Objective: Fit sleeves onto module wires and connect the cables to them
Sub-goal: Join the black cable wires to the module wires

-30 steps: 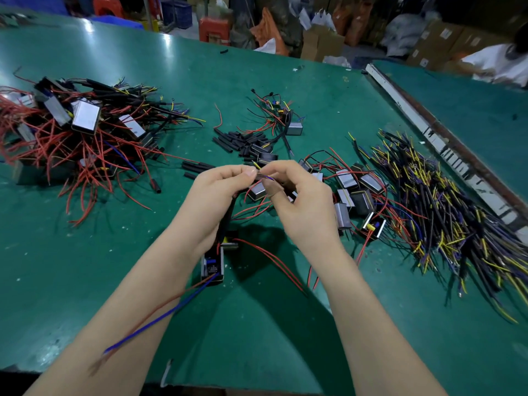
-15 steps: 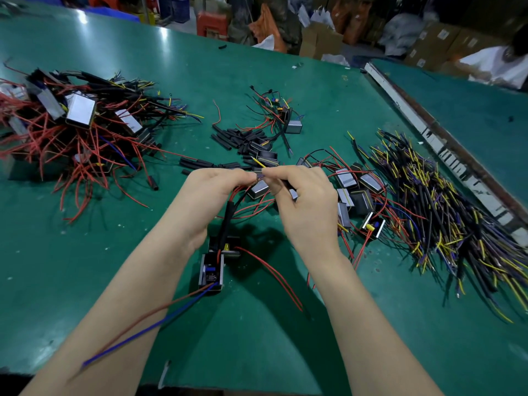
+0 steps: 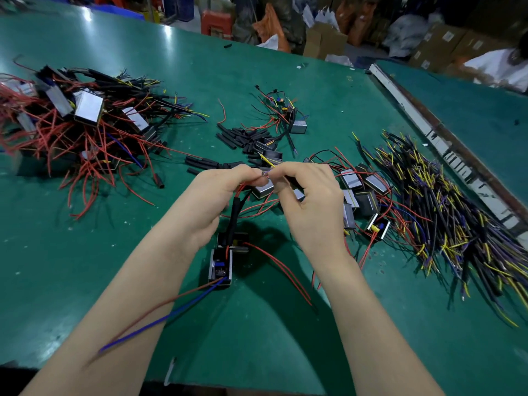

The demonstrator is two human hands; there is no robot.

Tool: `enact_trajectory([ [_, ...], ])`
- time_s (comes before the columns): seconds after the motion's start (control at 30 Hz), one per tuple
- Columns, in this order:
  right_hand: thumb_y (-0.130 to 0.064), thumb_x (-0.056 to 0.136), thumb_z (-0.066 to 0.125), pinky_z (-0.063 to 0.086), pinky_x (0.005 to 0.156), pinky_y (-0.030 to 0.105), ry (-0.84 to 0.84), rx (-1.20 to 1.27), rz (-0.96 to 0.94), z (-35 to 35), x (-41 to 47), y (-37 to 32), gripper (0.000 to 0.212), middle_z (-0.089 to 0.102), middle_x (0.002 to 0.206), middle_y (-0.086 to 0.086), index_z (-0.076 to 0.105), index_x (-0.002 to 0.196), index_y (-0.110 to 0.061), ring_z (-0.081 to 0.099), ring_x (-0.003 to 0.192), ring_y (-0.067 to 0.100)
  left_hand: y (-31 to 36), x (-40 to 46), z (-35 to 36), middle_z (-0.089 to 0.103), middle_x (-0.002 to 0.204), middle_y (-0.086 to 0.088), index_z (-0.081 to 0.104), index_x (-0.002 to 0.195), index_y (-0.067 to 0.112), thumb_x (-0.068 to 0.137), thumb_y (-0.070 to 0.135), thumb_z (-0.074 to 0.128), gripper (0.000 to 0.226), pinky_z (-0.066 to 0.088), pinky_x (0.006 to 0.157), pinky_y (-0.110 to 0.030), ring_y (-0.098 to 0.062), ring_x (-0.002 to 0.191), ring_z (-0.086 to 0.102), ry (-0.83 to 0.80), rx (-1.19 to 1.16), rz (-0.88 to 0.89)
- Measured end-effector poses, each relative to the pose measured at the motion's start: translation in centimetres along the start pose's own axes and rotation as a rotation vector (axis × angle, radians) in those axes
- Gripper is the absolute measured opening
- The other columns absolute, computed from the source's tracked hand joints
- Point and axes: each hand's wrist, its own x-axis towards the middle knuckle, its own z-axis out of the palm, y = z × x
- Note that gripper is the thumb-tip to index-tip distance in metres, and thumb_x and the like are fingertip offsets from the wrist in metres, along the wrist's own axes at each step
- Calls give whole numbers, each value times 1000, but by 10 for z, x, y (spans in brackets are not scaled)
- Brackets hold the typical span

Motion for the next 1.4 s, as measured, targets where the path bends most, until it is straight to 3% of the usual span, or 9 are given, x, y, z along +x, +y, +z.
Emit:
enact_trajectory([
  [0.13, -7, 84, 64, 45, 78, 49, -39, -42, 48, 1, 1, 0, 12, 70, 95, -5, 73, 88, -15, 60, 93, 28, 0, 3, 0, 69, 69, 18, 73, 54, 32, 82, 27, 62, 31, 31, 81, -34, -4, 82, 50, 33, -45, -54],
  [0.27, -10, 83, 62, 45, 77, 51, -48, -37, 90, 1, 1, -4, 15, 70, 96, -6, 74, 87, -19, 59, 96, 26, -1, 0, 0, 67, 73, 9, 76, 64, 22, 69, 24, 71, 7, 43, 75, -26, -8, 78, 54, -69, -187, -118],
  [0.37, -14, 83, 59, 44, 80, 51, -79, -40, 140, 3, 1, -6, 19, 70, 102, -6, 76, 92, -19, 56, 101, 25, -5, 1, -2, 69, 76, 7, 75, 67, 19, 53, 29, 72, 17, 43, 79, -24, -5, 75, 59, -88, -217, -82],
  [0.47, -15, 83, 55, 43, 87, 50, -85, 26, 203, 3, 2, -10, 24, 69, 103, -7, 76, 93, -19, 54, 103, 24, -5, 2, -2, 70, 75, 7, 75, 63, 20, 67, 20, 71, 6, 47, 71, -19, -1, 69, 62, -79, -202, -39],
  [0.6, -18, 84, 54, 42, 89, 47, -98, 65, 223, -1, 4, -9, 21, 68, 96, -13, 73, 92, -22, 54, 101, 18, -5, 4, -2, 72, 72, 12, 76, 68, 18, 84, 21, 63, 21, 43, 53, -5, 7, 64, 63, -83, -166, 10],
  [0.77, -20, 90, 63, 40, 85, 33, -96, 90, 166, -8, 7, -1, 9, 63, 89, -18, 69, 97, -21, 54, 91, 14, -6, 5, -7, 71, 80, 22, 70, 86, 21, 89, 29, 56, 17, 37, 61, 3, 22, 78, 57, -104, -15, 109],
  [1.0, -17, 90, 61, 39, 82, 38, -150, 11, 144, -6, 5, 3, 8, 66, 94, -3, 69, 93, -14, 53, 92, 26, -7, 4, -5, 71, 83, 25, 71, 87, 21, 95, 29, 50, 24, 35, 62, 6, 22, 82, 57, -146, 46, 132],
  [1.13, -17, 92, 57, 39, 81, 45, -163, -34, 133, -4, 4, 3, 11, 65, 96, 3, 66, 94, -10, 52, 94, 31, -7, 5, -8, 71, 86, 25, 73, 86, 23, 94, 28, 54, 21, 34, 63, 6, 21, 82, 57, -136, 88, 155],
  [1.4, -17, 93, 56, 37, 82, 39, -147, -47, 117, -4, 5, 2, 12, 63, 97, 4, 64, 93, -8, 51, 93, 30, -6, 2, -10, 73, 91, 13, 72, 87, 25, 88, 18, 64, 11, 40, 78, -2, 8, 90, 62, -122, 171, 282],
])
